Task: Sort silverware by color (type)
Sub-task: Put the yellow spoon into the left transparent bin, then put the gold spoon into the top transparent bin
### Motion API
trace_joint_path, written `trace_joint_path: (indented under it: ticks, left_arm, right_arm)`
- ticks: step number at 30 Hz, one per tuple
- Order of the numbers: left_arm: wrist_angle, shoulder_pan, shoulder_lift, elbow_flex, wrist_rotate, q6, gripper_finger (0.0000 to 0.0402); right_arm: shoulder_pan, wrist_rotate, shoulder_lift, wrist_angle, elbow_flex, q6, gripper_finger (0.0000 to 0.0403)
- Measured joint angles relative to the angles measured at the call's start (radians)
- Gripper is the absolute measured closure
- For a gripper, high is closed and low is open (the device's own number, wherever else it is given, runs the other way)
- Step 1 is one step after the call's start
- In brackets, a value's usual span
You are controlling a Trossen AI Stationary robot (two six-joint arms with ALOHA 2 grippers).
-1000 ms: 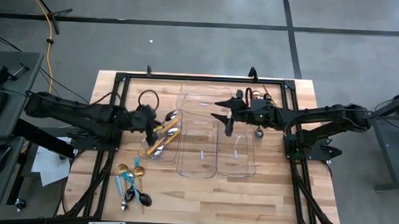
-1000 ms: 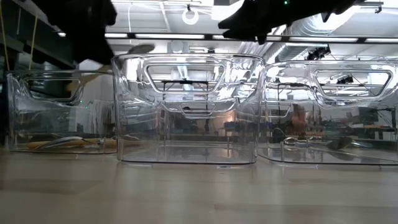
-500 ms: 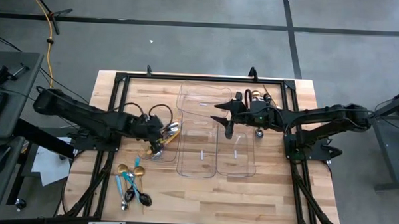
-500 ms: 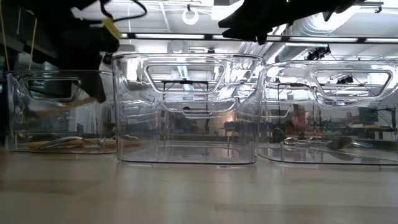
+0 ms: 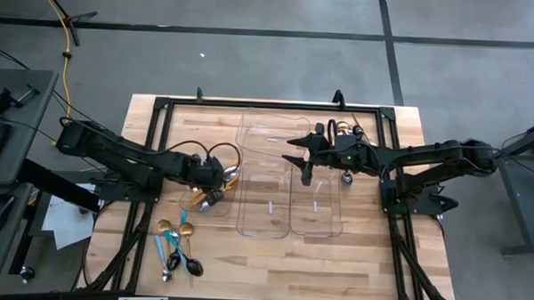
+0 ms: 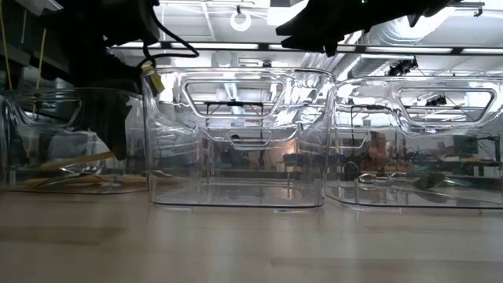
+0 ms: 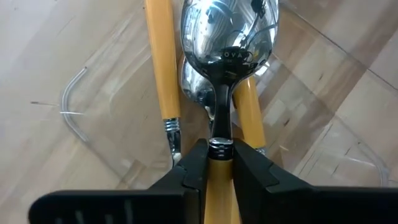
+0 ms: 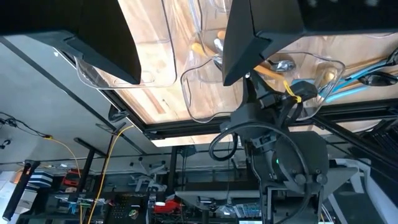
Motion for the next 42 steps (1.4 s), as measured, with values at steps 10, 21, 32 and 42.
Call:
trace_joint_path:
  ticks: [10,21,32,42]
  left_arm:
    - [-0.001,0.0,0.0,0.0,0.0,0.03,0.0315]
    - [-0.177,-0.001,-0.128,0.21,-0.126,0.213,0.0298]
    - [0.806,-0.01,-0.395,-0.009,-0.052,0.79,0.0298]
    - [1.221,0.16,-0.351,-0.249,0.138,0.763,0.0298]
  right_arm:
    - [0.0,0.0,0.0,0.0,0.0,0.0,0.0192]
    - [0.0,0.0,0.0,-0.001,0.0,-0.003,0.0192]
    - [0.0,-0.018,0.0,-0.01,0.0,-0.02,0.0192]
    - [0.006,-0.029,0.0,-0.017,0.0,-0.05,0.0192]
